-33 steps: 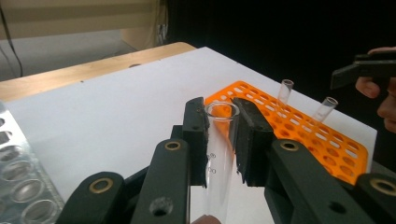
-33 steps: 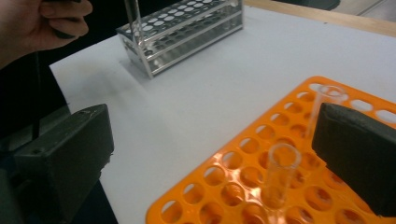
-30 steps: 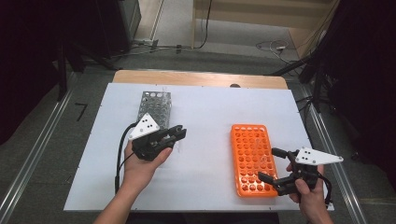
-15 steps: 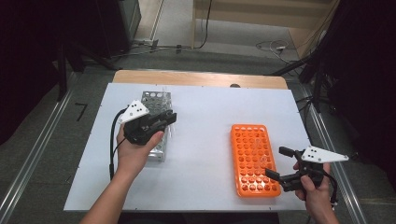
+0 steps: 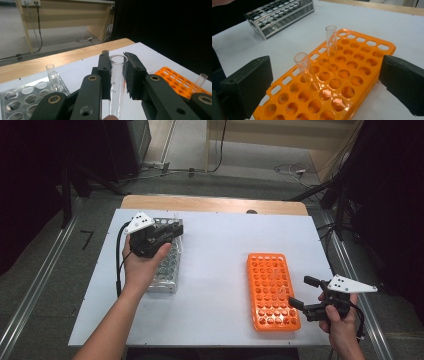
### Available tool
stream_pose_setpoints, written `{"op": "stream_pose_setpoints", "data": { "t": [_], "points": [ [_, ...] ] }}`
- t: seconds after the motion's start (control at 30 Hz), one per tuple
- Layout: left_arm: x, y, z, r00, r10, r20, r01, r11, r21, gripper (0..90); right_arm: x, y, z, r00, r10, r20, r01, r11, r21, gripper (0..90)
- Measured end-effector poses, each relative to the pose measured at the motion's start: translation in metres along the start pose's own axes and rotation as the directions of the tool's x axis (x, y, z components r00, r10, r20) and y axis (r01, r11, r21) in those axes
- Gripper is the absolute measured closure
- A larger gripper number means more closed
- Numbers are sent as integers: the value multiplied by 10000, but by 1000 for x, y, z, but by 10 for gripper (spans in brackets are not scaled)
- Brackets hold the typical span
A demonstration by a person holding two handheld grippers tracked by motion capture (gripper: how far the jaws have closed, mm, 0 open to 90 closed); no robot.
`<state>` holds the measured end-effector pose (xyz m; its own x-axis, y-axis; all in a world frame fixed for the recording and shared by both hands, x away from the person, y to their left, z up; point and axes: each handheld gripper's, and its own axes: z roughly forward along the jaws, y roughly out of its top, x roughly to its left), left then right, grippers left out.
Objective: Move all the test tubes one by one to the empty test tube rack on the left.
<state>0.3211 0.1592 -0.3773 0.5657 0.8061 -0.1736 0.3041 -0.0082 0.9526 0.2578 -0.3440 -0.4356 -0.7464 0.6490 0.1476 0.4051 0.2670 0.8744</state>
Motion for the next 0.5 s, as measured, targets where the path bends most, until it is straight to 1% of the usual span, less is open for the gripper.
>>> {"op": "stream_pose_setpoints", "data": {
  "t": [0.17, 0.23, 0.37, 0.5],
  "points": [
    [8, 5, 6, 9997, 25, -262, -27, 10000, -75, 758, -5, -4, 1, 10000, 92, 25, -93, 9999, 86, 0],
    [12, 7, 9, 9993, -59, -372, 54, 9999, -144, 758, -6, -5, 3, 9999, 124, 47, -125, 9998, 141, 0],
    [18, 9, 14, 9984, -46, -559, 36, 9998, -184, 758, -8, -7, 4, 9999, 152, 67, -153, 9997, 172, 0],
    [25, 9, 19, 9971, -145, -742, 124, 9995, -279, 758, -10, -8, 4, 9997, 231, 124, -233, 9996, 166, 0]
  ]
}}
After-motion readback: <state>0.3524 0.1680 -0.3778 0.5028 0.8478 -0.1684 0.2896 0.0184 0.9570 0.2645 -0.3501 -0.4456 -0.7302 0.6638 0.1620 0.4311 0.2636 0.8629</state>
